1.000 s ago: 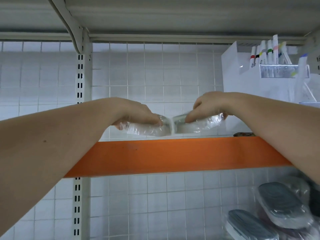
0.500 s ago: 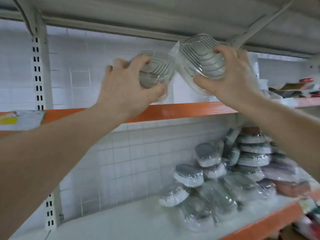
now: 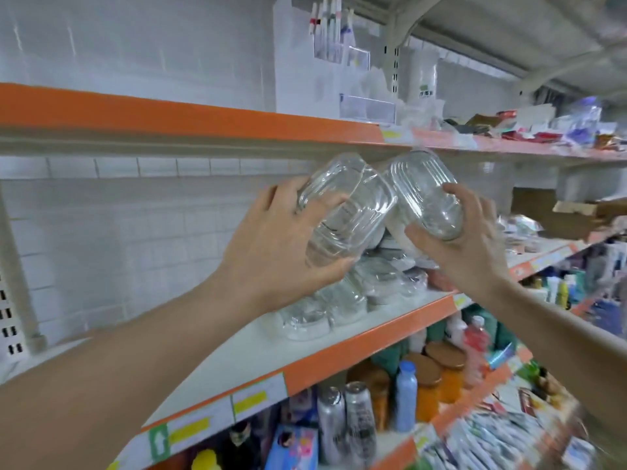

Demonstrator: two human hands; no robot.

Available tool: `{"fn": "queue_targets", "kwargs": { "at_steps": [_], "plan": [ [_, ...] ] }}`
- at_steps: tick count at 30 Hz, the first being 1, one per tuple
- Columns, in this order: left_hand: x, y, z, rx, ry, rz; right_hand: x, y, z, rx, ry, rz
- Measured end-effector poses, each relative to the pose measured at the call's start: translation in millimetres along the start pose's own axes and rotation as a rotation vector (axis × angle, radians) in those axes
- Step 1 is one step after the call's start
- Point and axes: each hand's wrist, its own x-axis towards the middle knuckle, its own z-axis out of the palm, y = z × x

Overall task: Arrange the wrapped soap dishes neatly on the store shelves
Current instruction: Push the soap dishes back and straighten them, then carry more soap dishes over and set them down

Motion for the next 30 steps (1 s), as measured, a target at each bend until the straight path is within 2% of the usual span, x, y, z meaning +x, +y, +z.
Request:
{"fn": "queue_targets", "kwargs": {
  "at_steps": [4,12,20,30],
  "plan": [
    [-16.0,2.8,31.5,-0.053,-0.190,-0.129,-10.5,29.4,23.1,-0.023,-0.122,0.064],
    [-35.4,-8.6,82.5,0.011,-0.322,-0.425,-2.6,64.7,88.8,0.039,-0.374,0.104],
    [-61.9,-36.5,93.7,0.101,-0.237,-0.830,6.2,54.7,158.9,0.174,-0.625,0.004],
    [-115.7,-44.3,44.6,0.355,-0.181,-1.089,-31.4,-10.2,224.5,0.376,-0.844,-0.114]
  ]
}}
